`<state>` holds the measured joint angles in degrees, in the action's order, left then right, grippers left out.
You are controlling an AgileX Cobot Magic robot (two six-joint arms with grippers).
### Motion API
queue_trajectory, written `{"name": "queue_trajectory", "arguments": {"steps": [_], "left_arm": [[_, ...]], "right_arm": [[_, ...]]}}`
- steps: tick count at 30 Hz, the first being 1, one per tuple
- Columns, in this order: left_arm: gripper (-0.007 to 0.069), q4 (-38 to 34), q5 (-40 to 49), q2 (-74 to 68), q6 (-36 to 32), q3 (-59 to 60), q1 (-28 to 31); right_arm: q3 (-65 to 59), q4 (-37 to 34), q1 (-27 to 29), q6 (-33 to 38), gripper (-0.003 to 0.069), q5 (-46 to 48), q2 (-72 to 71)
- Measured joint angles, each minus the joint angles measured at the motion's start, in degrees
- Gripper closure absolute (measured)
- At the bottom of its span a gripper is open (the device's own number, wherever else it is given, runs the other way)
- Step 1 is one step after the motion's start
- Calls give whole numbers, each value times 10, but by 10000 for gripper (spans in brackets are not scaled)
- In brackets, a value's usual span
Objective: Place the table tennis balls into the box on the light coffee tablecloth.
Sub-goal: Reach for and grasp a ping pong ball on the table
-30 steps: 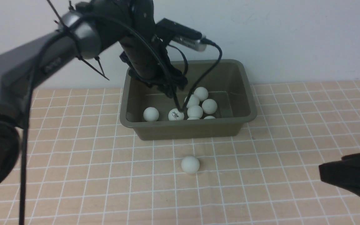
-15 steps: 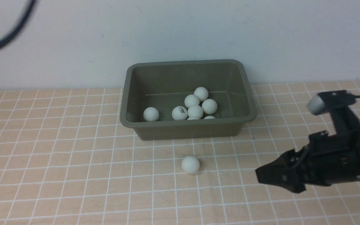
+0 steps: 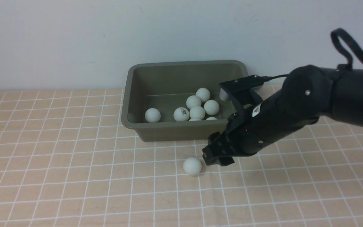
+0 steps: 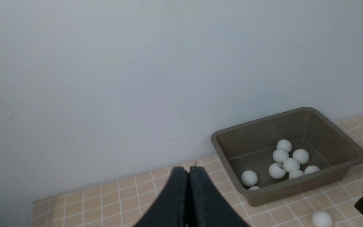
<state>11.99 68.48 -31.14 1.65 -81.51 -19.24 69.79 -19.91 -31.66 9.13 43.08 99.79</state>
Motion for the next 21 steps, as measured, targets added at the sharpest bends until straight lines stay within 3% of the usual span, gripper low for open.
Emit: {"name": "queue_trajectory", "arguments": {"steps": [7, 21], "left_arm": [[693, 12, 21, 3, 18, 19, 0], [693, -34, 50, -18, 14, 20, 0]], "right_arm": [[46, 50, -5, -44, 255, 21, 51], [188, 65, -43, -61, 255, 72, 177]]}}
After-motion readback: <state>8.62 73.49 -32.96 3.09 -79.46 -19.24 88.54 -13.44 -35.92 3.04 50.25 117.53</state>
